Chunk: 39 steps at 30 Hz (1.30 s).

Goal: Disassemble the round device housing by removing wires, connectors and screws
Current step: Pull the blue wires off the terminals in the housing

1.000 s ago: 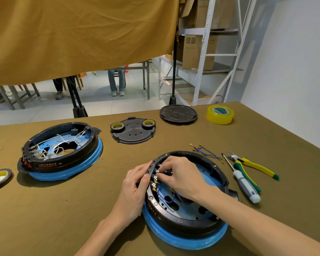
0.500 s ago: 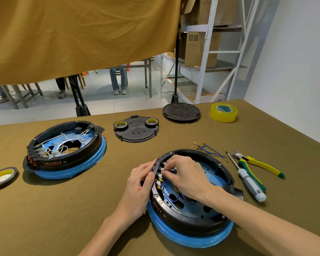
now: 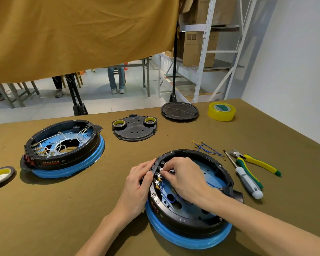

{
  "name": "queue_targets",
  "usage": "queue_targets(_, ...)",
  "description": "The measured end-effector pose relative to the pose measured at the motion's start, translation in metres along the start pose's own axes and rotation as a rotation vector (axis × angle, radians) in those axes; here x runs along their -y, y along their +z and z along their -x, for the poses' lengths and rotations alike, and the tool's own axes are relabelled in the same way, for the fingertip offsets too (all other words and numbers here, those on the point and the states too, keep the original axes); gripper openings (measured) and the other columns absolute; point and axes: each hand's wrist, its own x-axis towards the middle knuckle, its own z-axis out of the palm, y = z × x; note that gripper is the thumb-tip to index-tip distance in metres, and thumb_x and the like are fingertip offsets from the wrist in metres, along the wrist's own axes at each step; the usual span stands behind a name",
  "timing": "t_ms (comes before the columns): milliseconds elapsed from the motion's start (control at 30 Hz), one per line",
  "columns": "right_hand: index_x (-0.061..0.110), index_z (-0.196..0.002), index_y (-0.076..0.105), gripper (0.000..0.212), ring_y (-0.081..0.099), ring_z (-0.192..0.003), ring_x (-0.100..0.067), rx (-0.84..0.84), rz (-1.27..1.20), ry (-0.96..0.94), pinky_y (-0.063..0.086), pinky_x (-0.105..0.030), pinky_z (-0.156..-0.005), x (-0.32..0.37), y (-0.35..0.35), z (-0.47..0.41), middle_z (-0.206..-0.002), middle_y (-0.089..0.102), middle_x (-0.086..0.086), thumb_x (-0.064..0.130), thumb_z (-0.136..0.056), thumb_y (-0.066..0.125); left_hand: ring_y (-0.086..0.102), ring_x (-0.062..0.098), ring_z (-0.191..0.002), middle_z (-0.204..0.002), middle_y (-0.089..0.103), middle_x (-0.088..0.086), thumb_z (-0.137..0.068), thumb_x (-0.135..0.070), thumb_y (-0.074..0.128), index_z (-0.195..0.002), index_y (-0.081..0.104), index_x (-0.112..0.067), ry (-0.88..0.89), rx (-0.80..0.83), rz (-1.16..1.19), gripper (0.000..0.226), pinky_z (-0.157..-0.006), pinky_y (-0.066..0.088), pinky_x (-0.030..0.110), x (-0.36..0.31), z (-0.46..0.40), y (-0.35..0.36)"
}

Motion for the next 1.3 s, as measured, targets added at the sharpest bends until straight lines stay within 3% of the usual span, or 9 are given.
queue_targets(267, 0.018, -0.096, 0.081, 0.018, 0.066, -0.093, -0.010, 0.168, -0.146, -0.079, 0.053, -0.041, -0.089, -0.014, -0.016, -0.009, -0.098, 0.075, 0.008, 0.032, -0.095, 0.070, 0.043, -0.005, -0.133, -0.132, 0.052, -0.041, -0.097, -0.062, 0.030, -0.140, 0.047, -0.049, 0.010, 0.007, 0.001, 0.048, -0.106, 0.035, 0.022, 0.000, 0.001, 0.000)
queue_targets(400, 0.022, -0.100, 0.082, 0.019, 0.067, -0.095, -0.005, 0.086, -0.126, -0.081, 0.054, -0.037, -0.090, -0.015, -0.017, -0.008, -0.101, 0.077, 0.010, 0.035, -0.095, 0.069, 0.043, -0.006, -0.132, -0.130, 0.052, -0.042, -0.096, -0.063, 0.031, -0.139, 0.048, -0.049, 0.002, 0.003, 0.002, 0.049, -0.104, 0.035, 0.020, 0.001, 0.000, 0.001)
queue_targets(633, 0.025, -0.104, 0.081, 0.018, 0.066, -0.093, 0.000, 0.104, -0.187, -0.061, 0.056, -0.033, -0.089, -0.018, -0.018, -0.005, -0.102, 0.076, 0.014, 0.033, -0.092, 0.072, 0.042, -0.008, -0.131, -0.128, 0.052, -0.046, -0.095, -0.065, 0.031, -0.137, 0.048, -0.053, 0.004, 0.001, 0.007, 0.047, -0.099, 0.033, 0.016, 0.000, 0.001, 0.000)
queue_targets(833, 0.029, -0.094, 0.081, 0.010, 0.065, -0.092, 0.000, 0.237, -0.208, -0.040, 0.055, -0.032, -0.088, -0.022, -0.027, -0.013, -0.095, 0.072, 0.018, 0.033, -0.088, 0.073, 0.042, -0.008, -0.132, -0.130, 0.052, -0.044, -0.095, -0.065, 0.032, -0.133, 0.049, -0.057, -0.002, 0.004, 0.015, 0.042, -0.098, 0.034, 0.016, -0.001, 0.001, -0.001)
queue_targets(933, 0.030, -0.089, 0.081, 0.009, 0.068, -0.087, -0.002, 0.270, -0.259, -0.026, 0.057, -0.031, -0.084, -0.023, -0.033, -0.019, -0.089, 0.075, 0.015, 0.033, -0.089, 0.073, 0.042, -0.008, -0.132, -0.131, 0.053, -0.042, -0.095, -0.066, 0.032, -0.137, 0.049, -0.052, -0.008, 0.009, 0.020, 0.048, -0.100, 0.034, 0.018, 0.001, 0.000, -0.001)
queue_targets(1033, 0.021, -0.092, 0.082, 0.014, 0.072, -0.078, -0.010, 0.198, -0.368, 0.060, 0.059, -0.035, -0.077, -0.025, -0.036, -0.026, -0.080, 0.077, 0.007, 0.028, -0.092, 0.071, 0.042, -0.006, -0.132, -0.130, 0.054, -0.040, -0.095, -0.066, 0.032, -0.141, 0.051, -0.046, -0.010, 0.007, 0.022, 0.054, -0.103, 0.035, 0.020, 0.002, 0.000, -0.001)
queue_targets(1167, 0.021, -0.094, 0.082, 0.016, 0.070, -0.076, -0.004, 0.210, -0.260, 0.071, 0.059, -0.030, -0.074, -0.023, -0.032, -0.029, -0.081, 0.077, 0.008, 0.033, -0.092, 0.071, 0.042, -0.008, -0.131, -0.130, 0.053, -0.042, -0.096, -0.065, 0.033, -0.139, 0.049, -0.050, -0.014, 0.010, 0.018, 0.049, -0.100, 0.034, 0.017, 0.001, 0.000, 0.000)
queue_targets(1300, 0.020, -0.099, 0.081, 0.020, 0.071, -0.080, -0.012, 0.241, -0.156, 0.068, 0.060, -0.039, -0.079, -0.013, -0.023, -0.026, -0.085, 0.077, 0.004, 0.035, -0.092, 0.070, 0.042, -0.007, -0.131, -0.130, 0.053, -0.041, -0.096, -0.064, 0.033, -0.139, 0.049, -0.049, -0.016, 0.008, 0.023, 0.049, -0.102, 0.034, 0.017, 0.000, 0.000, -0.001)
